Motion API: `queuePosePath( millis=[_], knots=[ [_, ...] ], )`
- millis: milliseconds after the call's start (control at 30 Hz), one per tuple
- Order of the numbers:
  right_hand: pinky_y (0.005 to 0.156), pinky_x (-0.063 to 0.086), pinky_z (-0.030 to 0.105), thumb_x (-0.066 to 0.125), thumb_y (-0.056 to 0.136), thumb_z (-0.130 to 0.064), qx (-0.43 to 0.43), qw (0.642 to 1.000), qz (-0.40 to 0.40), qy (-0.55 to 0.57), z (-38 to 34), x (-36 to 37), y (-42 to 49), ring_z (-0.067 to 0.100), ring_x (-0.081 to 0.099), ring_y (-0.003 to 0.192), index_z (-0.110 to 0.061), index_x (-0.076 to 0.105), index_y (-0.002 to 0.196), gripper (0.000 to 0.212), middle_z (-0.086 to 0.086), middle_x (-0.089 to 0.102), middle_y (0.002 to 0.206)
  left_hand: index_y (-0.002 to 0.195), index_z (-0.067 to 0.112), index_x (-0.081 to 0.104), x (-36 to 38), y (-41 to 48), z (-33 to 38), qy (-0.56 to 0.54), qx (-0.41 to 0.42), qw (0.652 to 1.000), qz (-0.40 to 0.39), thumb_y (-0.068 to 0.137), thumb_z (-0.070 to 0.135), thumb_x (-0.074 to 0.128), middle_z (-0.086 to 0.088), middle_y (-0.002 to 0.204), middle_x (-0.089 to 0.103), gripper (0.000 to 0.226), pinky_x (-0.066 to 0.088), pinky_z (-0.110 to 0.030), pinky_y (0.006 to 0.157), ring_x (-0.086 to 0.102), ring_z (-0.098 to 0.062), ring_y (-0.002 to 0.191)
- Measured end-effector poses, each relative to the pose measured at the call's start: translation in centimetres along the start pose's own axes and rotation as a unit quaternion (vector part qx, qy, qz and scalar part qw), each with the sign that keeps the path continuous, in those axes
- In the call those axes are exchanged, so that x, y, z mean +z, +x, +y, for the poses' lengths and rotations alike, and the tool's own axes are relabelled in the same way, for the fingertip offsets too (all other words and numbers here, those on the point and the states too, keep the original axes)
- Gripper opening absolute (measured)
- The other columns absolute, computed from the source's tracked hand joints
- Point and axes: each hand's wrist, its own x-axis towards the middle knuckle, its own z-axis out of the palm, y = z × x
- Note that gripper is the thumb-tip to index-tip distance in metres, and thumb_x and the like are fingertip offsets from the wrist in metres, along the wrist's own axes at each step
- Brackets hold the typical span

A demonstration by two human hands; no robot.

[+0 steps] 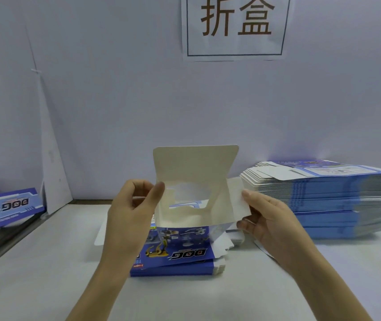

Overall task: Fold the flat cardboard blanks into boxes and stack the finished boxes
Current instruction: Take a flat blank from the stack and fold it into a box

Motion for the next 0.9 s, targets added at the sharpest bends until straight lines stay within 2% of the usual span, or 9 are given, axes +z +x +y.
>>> queuePosePath(
  millis=[67,133,267,400,467,567,700,800,900],
  knots=[
    [0.036,0.043,0.020,0.068,0.068,-0.019,0.059,0.996,0.010,0.071,0.9,0.0,0.2,0.011,0.055,0.041,-0.006,0.069,0.084,0.021,0.006,0.064,0.059,0.083,0.019,0.061,0.3,-0.2,0.1,0.019,-0.002,1.000,-0.013,0.069,0.054,0.062,0.015,0.068,0.065,0.038,0.043,-0.014,0.060,0.057,0.000,0.063],
    [0.029,0.036,0.017,0.070,0.068,-0.015,0.113,0.987,0.014,0.114,1.3,0.3,0.1,0.009,0.050,0.036,-0.006,0.065,0.084,0.019,0.004,0.059,0.053,0.083,0.020,0.061,0.6,-0.4,0.1,0.026,0.003,1.000,-0.006,0.070,0.053,0.061,0.018,0.067,0.063,0.035,0.042,-0.013,0.060,0.055,0.003,0.062],
    [0.032,0.039,0.018,0.073,0.064,-0.020,0.079,0.995,0.025,0.058,0.5,0.0,0.1,0.011,0.055,0.040,-0.008,0.066,0.088,0.027,0.005,0.064,0.062,0.083,0.017,0.061,0.0,-0.1,0.3,0.015,-0.001,1.000,0.016,0.070,0.050,0.062,0.007,0.073,0.066,0.035,0.045,-0.014,0.059,0.058,-0.002,0.063],
    [0.033,0.041,0.018,0.073,0.066,-0.017,0.127,0.988,0.020,0.087,1.1,0.3,0.0,0.011,0.053,0.038,-0.005,0.066,0.089,0.027,0.006,0.064,0.062,0.084,0.017,0.061,0.3,-0.2,0.1,0.016,-0.002,1.000,-0.001,0.070,0.052,0.061,0.009,0.076,0.066,0.037,0.045,-0.018,0.066,0.059,-0.004,0.070],
    [0.036,0.043,0.020,0.071,0.072,-0.019,0.102,0.991,0.022,0.078,1.4,0.4,0.0,0.011,0.055,0.041,-0.007,0.067,0.093,0.024,0.004,0.065,0.062,0.083,0.019,0.058,0.3,-0.3,0.2,0.035,0.003,0.999,-0.006,0.070,0.055,0.058,0.012,0.074,0.063,0.038,0.042,-0.014,0.064,0.056,0.001,0.068],
    [0.043,0.046,0.022,0.061,0.091,-0.018,-0.015,0.999,0.050,-0.009,1.2,0.1,0.2,0.012,0.059,0.050,-0.011,0.068,0.090,0.010,0.002,0.067,0.065,0.085,0.017,0.058,-0.2,0.1,0.6,0.024,-0.028,0.998,-0.048,0.066,0.056,0.059,0.012,0.073,0.066,0.043,0.047,-0.012,0.059,0.061,0.001,0.066],
    [0.053,0.055,0.023,0.051,0.100,-0.016,-0.114,0.989,0.045,-0.082,1.2,0.1,0.0,0.009,0.066,0.062,-0.018,0.072,0.082,0.027,-0.001,0.072,0.072,0.089,0.013,0.063,-0.3,0.5,0.4,-0.013,-0.050,0.997,-0.061,0.065,0.052,0.063,0.007,0.077,0.071,0.046,0.050,-0.019,0.065,0.066,-0.009,0.072],
    [0.060,0.058,0.024,0.052,0.098,-0.011,-0.082,0.994,0.011,-0.069,1.1,0.1,0.0,0.012,0.070,0.071,-0.014,0.077,0.075,0.034,0.005,0.075,0.080,0.092,0.012,0.067,-0.9,0.9,0.0,-0.057,-0.081,0.992,-0.073,0.067,0.049,0.064,0.001,0.083,0.074,0.045,0.053,-0.019,0.063,0.068,-0.010,0.072],
    [0.060,0.058,0.025,0.061,0.087,-0.013,-0.017,0.999,-0.031,-0.014,1.0,0.2,0.1,0.014,0.071,0.069,-0.010,0.078,0.074,0.021,0.009,0.075,0.082,0.096,0.012,0.070,-2.4,1.9,-0.9,-0.127,-0.134,0.979,-0.087,0.071,0.042,0.064,-0.004,0.086,0.074,0.040,0.055,-0.020,0.062,0.069,-0.011,0.073]
  ],
)
